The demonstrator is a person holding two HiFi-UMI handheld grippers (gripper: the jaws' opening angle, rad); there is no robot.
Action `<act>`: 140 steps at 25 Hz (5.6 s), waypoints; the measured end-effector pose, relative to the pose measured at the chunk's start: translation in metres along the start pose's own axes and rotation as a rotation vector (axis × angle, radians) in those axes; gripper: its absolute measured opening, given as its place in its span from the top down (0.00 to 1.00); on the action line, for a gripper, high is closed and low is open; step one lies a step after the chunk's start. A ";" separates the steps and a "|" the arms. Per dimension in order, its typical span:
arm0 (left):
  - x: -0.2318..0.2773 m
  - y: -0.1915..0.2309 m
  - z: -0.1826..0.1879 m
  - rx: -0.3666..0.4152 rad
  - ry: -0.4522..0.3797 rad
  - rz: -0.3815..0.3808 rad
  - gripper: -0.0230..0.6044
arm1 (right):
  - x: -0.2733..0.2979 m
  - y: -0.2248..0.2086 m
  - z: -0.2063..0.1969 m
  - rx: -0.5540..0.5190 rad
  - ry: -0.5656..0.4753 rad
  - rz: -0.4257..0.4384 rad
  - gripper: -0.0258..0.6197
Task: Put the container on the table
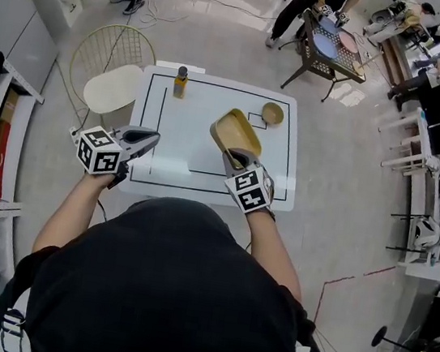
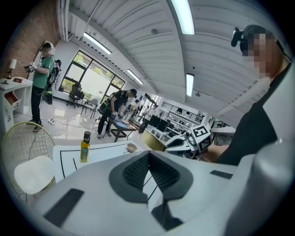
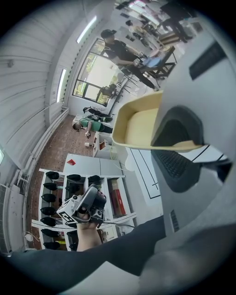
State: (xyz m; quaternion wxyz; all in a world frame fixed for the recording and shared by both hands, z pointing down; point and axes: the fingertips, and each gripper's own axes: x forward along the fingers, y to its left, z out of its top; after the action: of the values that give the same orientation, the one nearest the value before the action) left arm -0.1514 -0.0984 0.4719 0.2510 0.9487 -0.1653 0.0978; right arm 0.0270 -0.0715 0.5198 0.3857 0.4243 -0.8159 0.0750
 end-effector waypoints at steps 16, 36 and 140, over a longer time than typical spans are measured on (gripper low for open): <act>-0.026 0.008 -0.014 -0.033 -0.034 0.055 0.95 | 0.012 -0.002 0.006 -0.035 0.002 0.022 0.93; 0.001 0.029 0.000 -0.047 -0.024 0.094 0.95 | 0.043 -0.032 -0.008 -0.030 0.025 0.062 0.93; 0.115 0.078 -0.006 -0.138 0.134 0.102 0.95 | 0.183 -0.069 -0.170 -0.158 0.274 0.096 0.93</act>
State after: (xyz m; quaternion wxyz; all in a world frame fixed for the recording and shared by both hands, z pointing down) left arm -0.0743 -0.1896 0.5425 0.3210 0.9108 -0.2025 0.1622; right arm 0.1124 -0.1552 0.7501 0.5215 0.3391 -0.7782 0.0858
